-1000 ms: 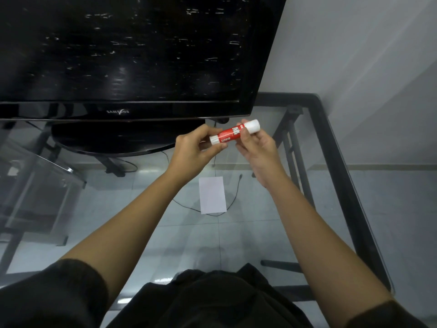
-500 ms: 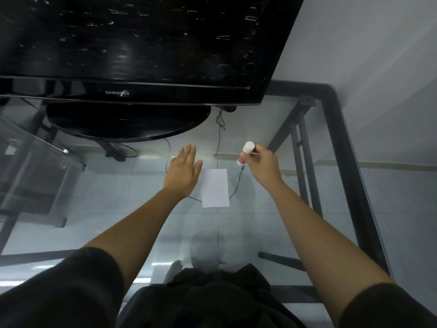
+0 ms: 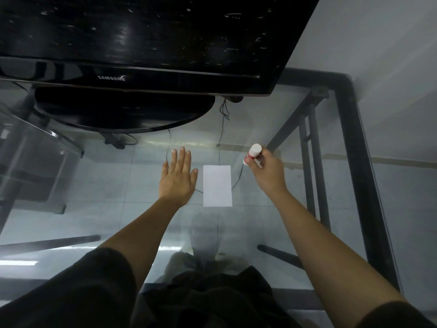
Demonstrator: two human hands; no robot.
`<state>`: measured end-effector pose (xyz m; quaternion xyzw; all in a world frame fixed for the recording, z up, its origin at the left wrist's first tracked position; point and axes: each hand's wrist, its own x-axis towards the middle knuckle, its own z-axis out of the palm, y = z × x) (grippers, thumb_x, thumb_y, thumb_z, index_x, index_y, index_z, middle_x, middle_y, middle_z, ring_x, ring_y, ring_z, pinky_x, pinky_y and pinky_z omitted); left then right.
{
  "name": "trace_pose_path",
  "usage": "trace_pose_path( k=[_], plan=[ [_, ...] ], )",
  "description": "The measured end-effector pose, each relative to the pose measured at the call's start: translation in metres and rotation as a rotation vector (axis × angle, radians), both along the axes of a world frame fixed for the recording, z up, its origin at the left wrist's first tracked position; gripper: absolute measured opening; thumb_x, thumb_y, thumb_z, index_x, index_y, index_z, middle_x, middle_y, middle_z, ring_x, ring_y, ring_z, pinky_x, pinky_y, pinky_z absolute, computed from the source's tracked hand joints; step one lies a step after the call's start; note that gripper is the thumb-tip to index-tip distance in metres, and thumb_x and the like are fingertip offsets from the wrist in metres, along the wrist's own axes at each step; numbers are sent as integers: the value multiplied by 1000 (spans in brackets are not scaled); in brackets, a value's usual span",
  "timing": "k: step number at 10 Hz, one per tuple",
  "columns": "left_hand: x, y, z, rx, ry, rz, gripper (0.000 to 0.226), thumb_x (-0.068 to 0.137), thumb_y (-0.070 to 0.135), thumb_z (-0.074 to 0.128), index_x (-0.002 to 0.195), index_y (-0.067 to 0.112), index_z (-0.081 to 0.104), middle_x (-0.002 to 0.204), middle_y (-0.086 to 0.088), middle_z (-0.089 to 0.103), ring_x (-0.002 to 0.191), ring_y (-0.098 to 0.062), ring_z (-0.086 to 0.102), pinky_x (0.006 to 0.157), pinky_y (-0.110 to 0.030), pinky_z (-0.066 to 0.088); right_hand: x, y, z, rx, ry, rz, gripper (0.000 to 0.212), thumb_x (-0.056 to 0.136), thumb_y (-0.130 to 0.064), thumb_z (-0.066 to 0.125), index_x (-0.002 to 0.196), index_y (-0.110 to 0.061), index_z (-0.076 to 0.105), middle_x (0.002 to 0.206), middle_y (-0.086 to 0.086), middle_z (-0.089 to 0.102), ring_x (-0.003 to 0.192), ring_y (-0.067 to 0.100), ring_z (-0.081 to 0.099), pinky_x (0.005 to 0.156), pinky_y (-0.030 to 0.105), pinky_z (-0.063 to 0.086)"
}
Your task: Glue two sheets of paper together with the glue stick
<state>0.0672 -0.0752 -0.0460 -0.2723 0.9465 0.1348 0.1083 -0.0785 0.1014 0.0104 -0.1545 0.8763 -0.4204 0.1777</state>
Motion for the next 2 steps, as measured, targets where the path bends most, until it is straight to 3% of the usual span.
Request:
trace_pose_path(
  k=[1, 2],
  plan=[
    [0, -4, 3, 42, -2, -7, 61, 95, 47, 5, 145, 16, -11, 157, -4, -13, 142, -20, -17, 113, -38, -8, -1, -1, 3, 5, -63, -2, 66, 81, -25, 70, 138, -15, 38, 138, 7, 48, 126, 24, 44, 106, 39, 38],
    [2, -7, 9, 63, 27, -23, 63, 95, 49, 7, 145, 16, -11, 157, -4, -13, 143, -19, -15, 114, -39, -6, 0, 0, 13, 14, -101, 11, 82, 77, -30, 73, 143, -19, 25, 149, 5, 34, 136, 23, 31, 112, 40, 28]
  ],
)
